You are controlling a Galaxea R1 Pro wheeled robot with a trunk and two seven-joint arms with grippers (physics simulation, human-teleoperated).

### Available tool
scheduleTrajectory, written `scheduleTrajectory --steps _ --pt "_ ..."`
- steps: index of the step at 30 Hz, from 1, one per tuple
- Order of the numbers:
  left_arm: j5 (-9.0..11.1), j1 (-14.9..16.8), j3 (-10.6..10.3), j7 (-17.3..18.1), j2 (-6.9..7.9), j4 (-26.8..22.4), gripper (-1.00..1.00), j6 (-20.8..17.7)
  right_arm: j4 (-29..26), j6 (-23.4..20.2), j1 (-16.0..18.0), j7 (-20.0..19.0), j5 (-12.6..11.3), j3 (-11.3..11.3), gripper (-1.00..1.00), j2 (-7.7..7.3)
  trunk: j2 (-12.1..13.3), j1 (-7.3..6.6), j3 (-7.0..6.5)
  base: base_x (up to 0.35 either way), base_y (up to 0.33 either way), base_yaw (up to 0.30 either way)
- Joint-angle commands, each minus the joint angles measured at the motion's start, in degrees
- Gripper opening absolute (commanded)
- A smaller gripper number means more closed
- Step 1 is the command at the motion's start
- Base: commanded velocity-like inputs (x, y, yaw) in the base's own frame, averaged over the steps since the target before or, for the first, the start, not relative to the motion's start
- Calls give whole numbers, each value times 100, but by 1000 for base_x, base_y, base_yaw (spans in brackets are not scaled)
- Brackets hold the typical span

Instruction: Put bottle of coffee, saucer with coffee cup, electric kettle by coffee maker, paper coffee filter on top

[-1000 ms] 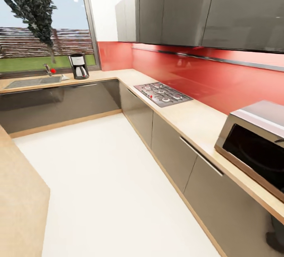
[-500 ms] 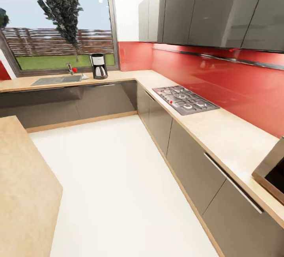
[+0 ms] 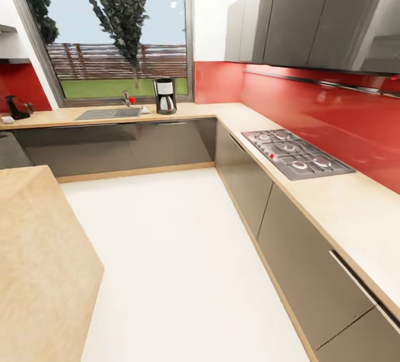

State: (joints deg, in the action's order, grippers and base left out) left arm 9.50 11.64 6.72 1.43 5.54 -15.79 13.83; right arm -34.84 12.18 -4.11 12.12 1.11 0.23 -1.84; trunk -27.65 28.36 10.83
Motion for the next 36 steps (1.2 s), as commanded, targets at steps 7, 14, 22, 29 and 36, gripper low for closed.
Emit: scheduleTrajectory --steps 7,14,22,29,36 --pt "52 5 -4 15 0 6 100 14 -6 4 -2 18 12 3 100 -1 -8 6 -27 338 0 249" --pt "52 5 -4 15 0 6 100 15 -5 4 -2 14 23 12 100 -1 -8 6 -56 338 0 200" --pt "52 5 -7 15 0 6 100 17 174 4 -2 -12 319 40 100 -9 -8 6 -57 338 0 10" --pt "52 5 -4 15 0 6 100 15 194 4 -2 -8 362 40 100 -9 -8 6 -57 338 0 0" --pt "52 5 -4 13 0 7 100 16 189 4 -2 -8 356 38 100 -9 -8 6 -57 338 0 0"
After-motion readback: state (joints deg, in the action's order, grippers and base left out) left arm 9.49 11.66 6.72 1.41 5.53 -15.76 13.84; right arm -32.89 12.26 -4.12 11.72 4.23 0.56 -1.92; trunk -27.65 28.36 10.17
